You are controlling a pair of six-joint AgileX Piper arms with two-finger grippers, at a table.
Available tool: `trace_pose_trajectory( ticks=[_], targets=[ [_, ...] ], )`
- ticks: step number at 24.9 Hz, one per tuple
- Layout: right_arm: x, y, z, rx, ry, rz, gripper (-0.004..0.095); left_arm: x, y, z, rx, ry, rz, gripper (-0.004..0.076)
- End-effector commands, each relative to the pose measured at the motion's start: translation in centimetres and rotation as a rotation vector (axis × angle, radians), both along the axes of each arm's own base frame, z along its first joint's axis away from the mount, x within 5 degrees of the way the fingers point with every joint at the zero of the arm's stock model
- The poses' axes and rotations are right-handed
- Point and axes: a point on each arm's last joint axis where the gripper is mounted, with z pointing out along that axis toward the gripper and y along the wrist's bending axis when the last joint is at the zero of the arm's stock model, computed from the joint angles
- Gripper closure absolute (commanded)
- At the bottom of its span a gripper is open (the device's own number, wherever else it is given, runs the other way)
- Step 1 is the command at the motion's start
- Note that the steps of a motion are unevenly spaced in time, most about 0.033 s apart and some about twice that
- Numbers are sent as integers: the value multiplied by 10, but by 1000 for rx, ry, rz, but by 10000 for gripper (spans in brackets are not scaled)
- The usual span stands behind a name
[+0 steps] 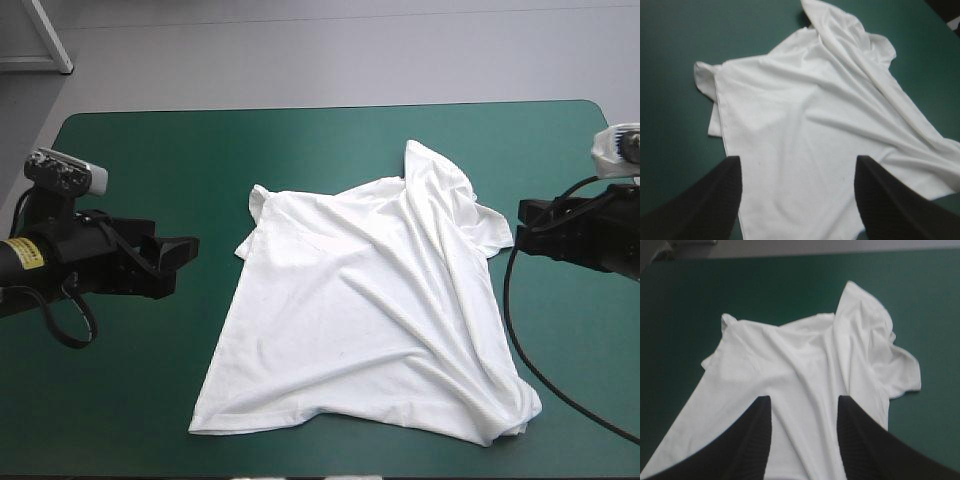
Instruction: Fold the cloth
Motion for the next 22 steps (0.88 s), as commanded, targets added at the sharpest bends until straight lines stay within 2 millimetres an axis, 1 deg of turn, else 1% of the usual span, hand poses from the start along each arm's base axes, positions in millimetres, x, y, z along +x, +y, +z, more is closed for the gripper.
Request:
trace_pose_trajectory(
  ticks=[1,3,6,8,11,13,15,17,18,20,21,22],
  targets=[
    [-20,-2,30,-17,-163,16,519,-19,2,27,-36,-87,-31,256],
    [-28,-3,42,-45,-226,30,519,-27,4,39,-49,-138,-32,256],
    [-37,-6,53,-87,-289,20,519,-31,6,56,-57,-200,-26,261],
    [-37,-9,54,-130,-298,-1,519,-31,6,66,-63,-232,-28,261],
    [-34,-17,51,-216,-295,-53,519,-28,5,73,-42,-271,-47,264],
    [-29,-24,45,-255,-266,-124,519,-21,4,73,-30,-268,-49,267],
    [-23,-25,39,-251,-232,-148,519,-14,2,71,-26,-251,-50,267],
    [-18,-24,29,-221,-184,-154,519,-7,1,66,-14,-225,-34,267],
    [-16,-24,22,-209,-156,-157,519,-2,1,57,6,-191,-23,267],
    [-16,-24,10,-201,-117,-162,519,2,0,38,19,-120,-23,267],
    [-16,-24,4,-205,-98,-160,519,4,-1,27,27,-79,-22,267],
    [-18,-24,-8,-196,-65,-165,519,7,-3,1,37,14,-27,267]
  ],
)
